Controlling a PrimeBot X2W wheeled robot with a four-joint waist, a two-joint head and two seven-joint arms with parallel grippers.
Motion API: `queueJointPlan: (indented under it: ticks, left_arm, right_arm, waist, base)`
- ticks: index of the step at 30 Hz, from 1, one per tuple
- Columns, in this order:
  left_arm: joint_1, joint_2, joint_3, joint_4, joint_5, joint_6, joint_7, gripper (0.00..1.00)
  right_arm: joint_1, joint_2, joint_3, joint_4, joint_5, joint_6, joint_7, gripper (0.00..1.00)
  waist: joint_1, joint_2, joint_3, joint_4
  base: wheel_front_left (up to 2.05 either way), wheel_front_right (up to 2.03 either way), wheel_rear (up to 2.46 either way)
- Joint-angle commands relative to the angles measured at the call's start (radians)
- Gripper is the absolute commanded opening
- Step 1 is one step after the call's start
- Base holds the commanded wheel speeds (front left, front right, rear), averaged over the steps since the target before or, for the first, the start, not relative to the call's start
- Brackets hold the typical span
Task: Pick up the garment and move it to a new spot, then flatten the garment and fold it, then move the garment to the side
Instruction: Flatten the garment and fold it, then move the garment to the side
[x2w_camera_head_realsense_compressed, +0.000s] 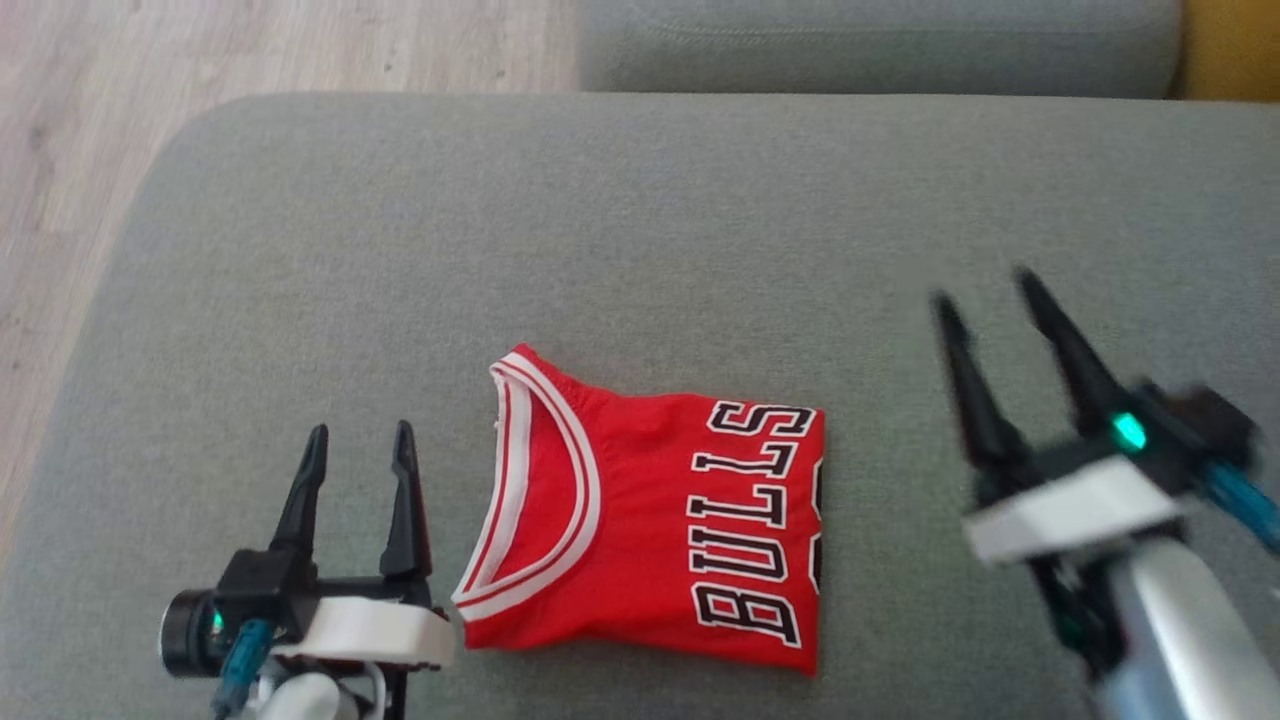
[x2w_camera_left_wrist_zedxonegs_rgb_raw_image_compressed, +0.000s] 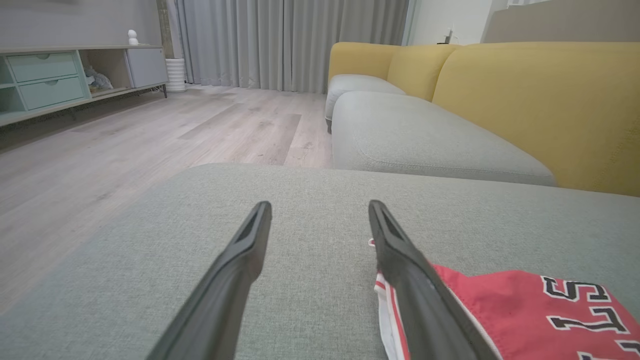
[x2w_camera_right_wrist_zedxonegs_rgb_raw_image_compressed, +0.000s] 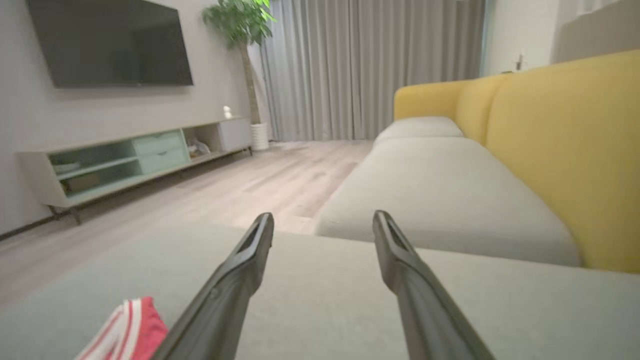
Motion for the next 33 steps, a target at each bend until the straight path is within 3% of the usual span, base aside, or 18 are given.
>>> queueJointPlan:
  ticks: [1, 5, 9, 20, 33]
  left_arm:
    - [-0.015, 0.026, 0.048, -0.025, 0.007, 0.011, -0.002, 1.0]
    - [0.001, 0.05, 0.064, -0.025, 0.005, 0.025, 0.004, 1.0]
    - [0.028, 0.074, 0.067, -0.025, 0.004, 0.033, 0.021, 1.0]
    - [0.107, 0.119, 0.049, -0.048, -0.007, 0.041, 0.084, 1.0]
    - [0.119, 0.136, 0.033, -0.065, 0.001, 0.059, 0.113, 1.0]
  right_arm:
    - [0.036, -0.001, -0.029, -0.063, -0.023, -0.001, 0.019, 1.0]
    - [0.161, 0.021, -0.155, -0.152, -0.06, -0.001, 0.08, 1.0]
    - [0.259, 0.056, -0.198, -0.227, -0.084, -0.001, 0.129, 1.0]
    - [0.418, 0.112, -0.204, -0.297, -0.083, -0.001, 0.185, 1.0]
    - [0.44, 0.12, -0.19, -0.327, -0.096, -0.001, 0.214, 1.0]
  waist:
    - [0.0, -0.0001, -0.011, -0.008]
    - [0.0, -0.0001, -0.031, -0.024]
    - [0.0, -0.0001, -0.063, -0.039]
    - [0.0, -0.0001, -0.135, -0.069]
    - [0.0, -0.0001, -0.144, -0.07]
  base:
    - [0.0, 0.0, 0.0]
    - [0.0, 0.0, 0.0]
    - [0.0, 0.0, 0.0]
    - [0.0, 0.0, 0.0]
    - [0.0, 0.0, 0.0]
